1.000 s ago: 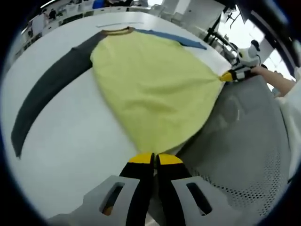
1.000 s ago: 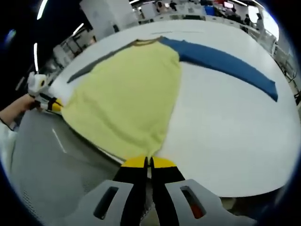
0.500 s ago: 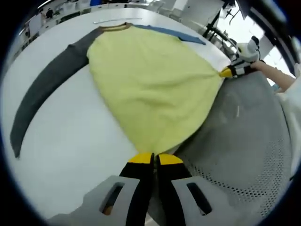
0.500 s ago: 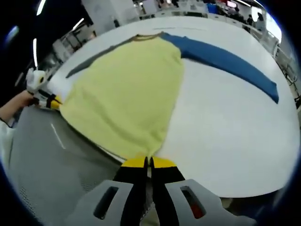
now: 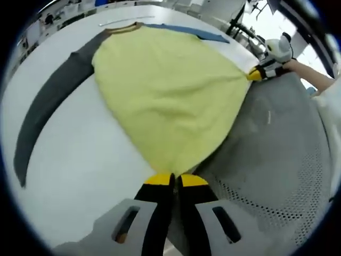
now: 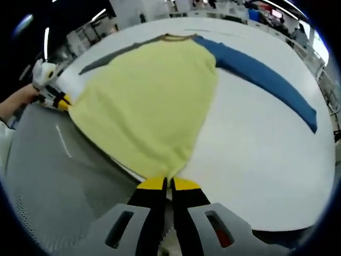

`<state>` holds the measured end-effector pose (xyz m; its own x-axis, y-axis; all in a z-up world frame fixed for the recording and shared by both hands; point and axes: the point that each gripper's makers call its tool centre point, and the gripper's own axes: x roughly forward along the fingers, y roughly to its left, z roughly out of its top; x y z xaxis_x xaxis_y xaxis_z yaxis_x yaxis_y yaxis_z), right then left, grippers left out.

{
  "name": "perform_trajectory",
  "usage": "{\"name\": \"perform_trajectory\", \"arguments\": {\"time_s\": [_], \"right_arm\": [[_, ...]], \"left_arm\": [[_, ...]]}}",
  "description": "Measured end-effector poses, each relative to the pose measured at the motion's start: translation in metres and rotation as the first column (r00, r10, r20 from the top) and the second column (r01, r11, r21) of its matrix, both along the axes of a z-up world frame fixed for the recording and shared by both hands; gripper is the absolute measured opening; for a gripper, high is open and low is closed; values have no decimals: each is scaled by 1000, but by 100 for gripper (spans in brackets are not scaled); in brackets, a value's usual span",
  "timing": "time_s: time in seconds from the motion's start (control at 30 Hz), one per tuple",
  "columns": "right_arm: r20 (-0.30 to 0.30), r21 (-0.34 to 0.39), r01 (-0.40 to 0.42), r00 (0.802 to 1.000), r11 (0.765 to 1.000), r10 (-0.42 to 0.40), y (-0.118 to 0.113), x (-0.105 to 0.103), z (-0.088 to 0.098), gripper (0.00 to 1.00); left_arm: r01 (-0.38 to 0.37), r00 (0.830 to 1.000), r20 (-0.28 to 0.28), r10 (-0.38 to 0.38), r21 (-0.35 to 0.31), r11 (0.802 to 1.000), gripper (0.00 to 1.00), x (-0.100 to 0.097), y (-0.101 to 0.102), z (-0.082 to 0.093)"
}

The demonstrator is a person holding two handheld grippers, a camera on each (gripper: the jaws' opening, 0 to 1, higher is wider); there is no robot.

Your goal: Fold the garment on the visible template until the final outline fits inside the template.

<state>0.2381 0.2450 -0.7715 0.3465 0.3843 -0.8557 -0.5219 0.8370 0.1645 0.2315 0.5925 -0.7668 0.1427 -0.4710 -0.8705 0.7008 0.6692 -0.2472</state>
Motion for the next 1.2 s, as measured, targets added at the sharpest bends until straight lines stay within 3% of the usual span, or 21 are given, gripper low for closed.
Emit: {"name": "perform_trajectory", "arguments": {"time_s": [0.27,0.53,0.77,0.97,1.07,1.13,1.2], "right_arm": [[-20,-32,5,1000,999,-5,-6,-1,1,11],[-28,-35,14,999,999,-15,-11,-3,5,16],[-14,-26,29,999,999,-29,-15,0,15,20],[28,27,67,997,997,-68,-14,11,32,20],[65,118,111,991,987,-120,-6,22,49,23],[88,182,135,984,974,-153,-2,29,63,23],[112,193,132,982,972,-155,-1,33,73,24]], "left_arm": [[6,999,-49,-5,13,1000,3,-10,5,0],[-39,998,-39,39,-9,999,7,-10,11,3],[-91,996,-15,90,-8,996,18,-5,21,9],[-154,988,10,155,-57,986,26,3,22,24],[-212,975,35,220,-159,964,34,14,12,44],[-226,970,45,239,-195,954,35,18,9,53],[-240,965,56,257,-210,948,38,21,9,62]]}}
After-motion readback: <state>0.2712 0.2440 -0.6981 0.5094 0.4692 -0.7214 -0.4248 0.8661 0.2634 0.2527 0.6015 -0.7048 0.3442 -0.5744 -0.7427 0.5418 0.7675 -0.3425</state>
